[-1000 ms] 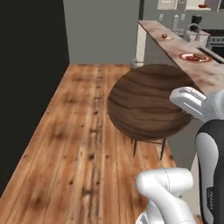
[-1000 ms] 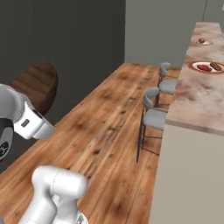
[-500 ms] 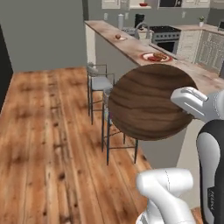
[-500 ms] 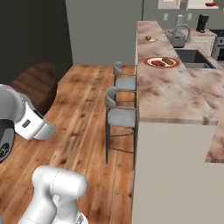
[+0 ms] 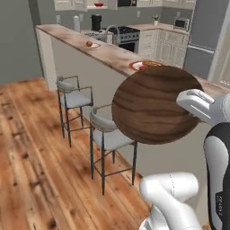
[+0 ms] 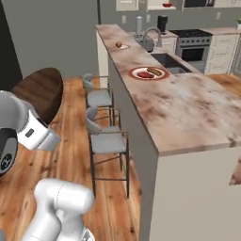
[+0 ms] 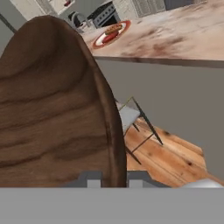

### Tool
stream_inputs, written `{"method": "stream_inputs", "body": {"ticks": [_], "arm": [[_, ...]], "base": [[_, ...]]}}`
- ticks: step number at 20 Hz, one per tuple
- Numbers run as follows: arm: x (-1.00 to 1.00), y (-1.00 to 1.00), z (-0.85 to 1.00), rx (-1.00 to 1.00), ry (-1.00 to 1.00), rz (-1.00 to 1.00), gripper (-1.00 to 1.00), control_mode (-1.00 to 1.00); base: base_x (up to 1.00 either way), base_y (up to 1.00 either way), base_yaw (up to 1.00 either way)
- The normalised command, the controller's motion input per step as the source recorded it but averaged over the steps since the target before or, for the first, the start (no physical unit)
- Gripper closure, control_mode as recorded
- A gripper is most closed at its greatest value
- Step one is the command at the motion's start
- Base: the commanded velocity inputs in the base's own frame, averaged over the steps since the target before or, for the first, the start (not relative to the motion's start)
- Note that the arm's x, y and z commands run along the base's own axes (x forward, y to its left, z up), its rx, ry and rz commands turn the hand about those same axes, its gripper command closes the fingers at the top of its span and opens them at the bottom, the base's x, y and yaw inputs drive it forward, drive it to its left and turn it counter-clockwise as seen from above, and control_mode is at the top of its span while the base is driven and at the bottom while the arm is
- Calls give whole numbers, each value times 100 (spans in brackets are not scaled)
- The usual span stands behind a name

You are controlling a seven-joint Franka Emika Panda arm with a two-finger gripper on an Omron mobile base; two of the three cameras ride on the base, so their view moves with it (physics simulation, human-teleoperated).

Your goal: Take the smaller bowl and place it next to the appetizer plate on the dining counter , and place the larger bowl next to the plate with cooked food.

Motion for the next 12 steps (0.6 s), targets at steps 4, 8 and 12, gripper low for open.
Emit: {"method": "stream_inputs", "body": {"ticks": [4,8,12], "arm": [[0,0,0,0,0,0,100,100],[0,0,0,0,0,0,100,100],[0,0,0,0,0,0,100,100]], "base": [[69,80,-46],[53,52,-46],[52,59,-46]]}}
